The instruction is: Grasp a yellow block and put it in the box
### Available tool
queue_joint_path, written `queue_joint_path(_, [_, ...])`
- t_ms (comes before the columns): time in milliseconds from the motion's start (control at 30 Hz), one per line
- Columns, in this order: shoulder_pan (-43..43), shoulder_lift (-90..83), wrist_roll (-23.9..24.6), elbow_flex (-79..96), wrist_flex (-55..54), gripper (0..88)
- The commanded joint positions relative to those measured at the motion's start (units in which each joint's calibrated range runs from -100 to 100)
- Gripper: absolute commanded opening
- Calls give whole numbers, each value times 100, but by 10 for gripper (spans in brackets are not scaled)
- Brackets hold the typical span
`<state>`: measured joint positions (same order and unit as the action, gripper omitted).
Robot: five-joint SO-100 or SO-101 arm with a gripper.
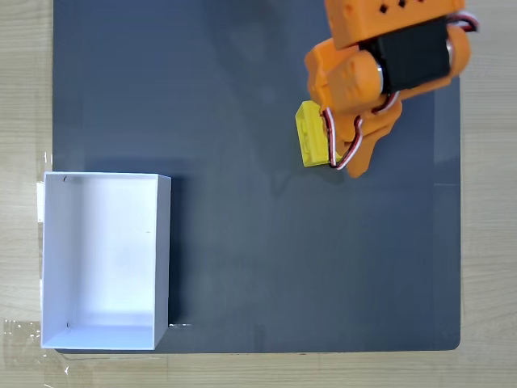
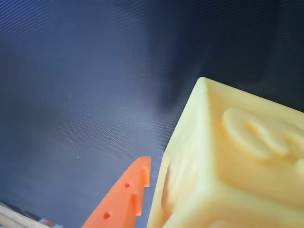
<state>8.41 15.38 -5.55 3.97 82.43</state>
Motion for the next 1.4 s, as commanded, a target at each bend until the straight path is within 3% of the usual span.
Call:
queue_joint_path(0, [17, 55, -12, -248, -49, 419])
queue_joint_path(300, [-16, 97, -28, -239, -207, 199])
queue_joint_path(667, [-294, -691, -22, -1506, -207, 193])
queue_joint_path(967, [-1927, -860, -70, -3876, -905, 194])
queue_joint_path(1367, [-3829, -148, -159, -3830, -2580, 195])
